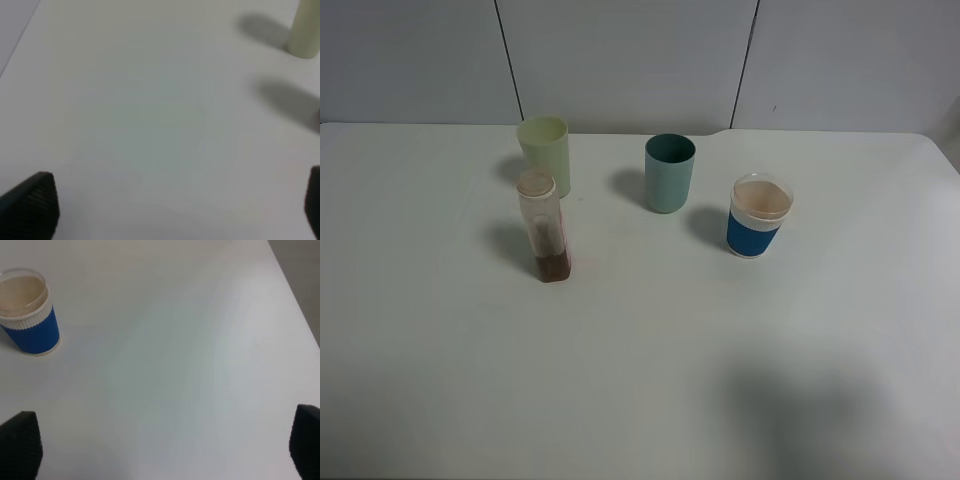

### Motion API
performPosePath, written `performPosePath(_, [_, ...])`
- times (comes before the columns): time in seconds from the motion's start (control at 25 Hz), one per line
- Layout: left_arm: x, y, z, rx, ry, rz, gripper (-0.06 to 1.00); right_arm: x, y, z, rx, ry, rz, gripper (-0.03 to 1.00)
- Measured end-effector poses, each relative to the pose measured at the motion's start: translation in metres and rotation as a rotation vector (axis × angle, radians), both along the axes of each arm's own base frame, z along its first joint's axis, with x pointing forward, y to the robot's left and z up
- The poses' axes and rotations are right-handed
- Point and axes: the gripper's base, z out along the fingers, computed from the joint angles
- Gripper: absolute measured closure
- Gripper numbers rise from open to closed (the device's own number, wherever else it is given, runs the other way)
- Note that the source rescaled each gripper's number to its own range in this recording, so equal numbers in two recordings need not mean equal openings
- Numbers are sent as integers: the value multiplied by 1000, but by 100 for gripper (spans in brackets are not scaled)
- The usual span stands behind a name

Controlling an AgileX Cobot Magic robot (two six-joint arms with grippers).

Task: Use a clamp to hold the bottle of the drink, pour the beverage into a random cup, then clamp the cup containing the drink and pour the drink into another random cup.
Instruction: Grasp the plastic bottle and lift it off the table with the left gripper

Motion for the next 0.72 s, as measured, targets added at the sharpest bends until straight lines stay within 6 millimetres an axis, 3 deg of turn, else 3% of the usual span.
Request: performPosePath(0.72, [5, -2, 2, -20, 20, -13, -6, 0, 0, 0, 0, 0, 0, -3])
